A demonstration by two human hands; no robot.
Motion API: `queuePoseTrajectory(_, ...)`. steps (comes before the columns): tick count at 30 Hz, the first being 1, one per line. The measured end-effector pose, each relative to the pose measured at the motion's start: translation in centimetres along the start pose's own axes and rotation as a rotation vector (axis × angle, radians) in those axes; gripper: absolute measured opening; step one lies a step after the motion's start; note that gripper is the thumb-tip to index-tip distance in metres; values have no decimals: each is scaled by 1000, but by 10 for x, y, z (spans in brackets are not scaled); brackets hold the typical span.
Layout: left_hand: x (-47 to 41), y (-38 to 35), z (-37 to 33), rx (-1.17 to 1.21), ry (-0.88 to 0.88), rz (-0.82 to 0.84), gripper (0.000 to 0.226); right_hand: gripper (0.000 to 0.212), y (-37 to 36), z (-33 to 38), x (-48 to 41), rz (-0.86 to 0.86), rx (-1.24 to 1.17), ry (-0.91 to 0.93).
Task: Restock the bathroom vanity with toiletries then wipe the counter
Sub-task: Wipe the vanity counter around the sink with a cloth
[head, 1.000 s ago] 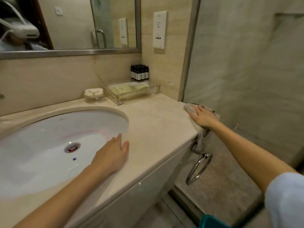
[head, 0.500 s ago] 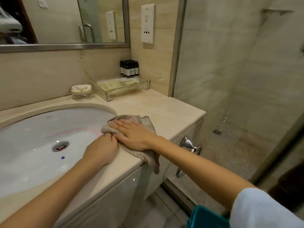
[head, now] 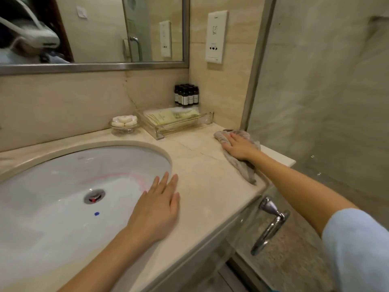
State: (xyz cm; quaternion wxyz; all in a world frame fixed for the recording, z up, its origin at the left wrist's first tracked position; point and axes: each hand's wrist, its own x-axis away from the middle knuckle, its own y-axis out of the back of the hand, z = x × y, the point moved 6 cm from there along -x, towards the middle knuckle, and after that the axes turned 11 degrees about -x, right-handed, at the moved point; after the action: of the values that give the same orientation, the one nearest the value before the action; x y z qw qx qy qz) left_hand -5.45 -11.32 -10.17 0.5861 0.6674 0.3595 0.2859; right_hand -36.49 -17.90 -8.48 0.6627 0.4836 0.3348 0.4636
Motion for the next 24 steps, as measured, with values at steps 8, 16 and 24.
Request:
queuePoseTrajectory(8,-5,-1,1,48,78,69,54,59,-35,92,-22,74,-13,156)
queuePoseTrajectory(16,-10,-1,7,57,168,60,62,58,-51,120,96,169,-17,671)
queuePoseTrajectory(24,-18,-3,3,71,141,94,56,55,-6,21,9,50,-12,232)
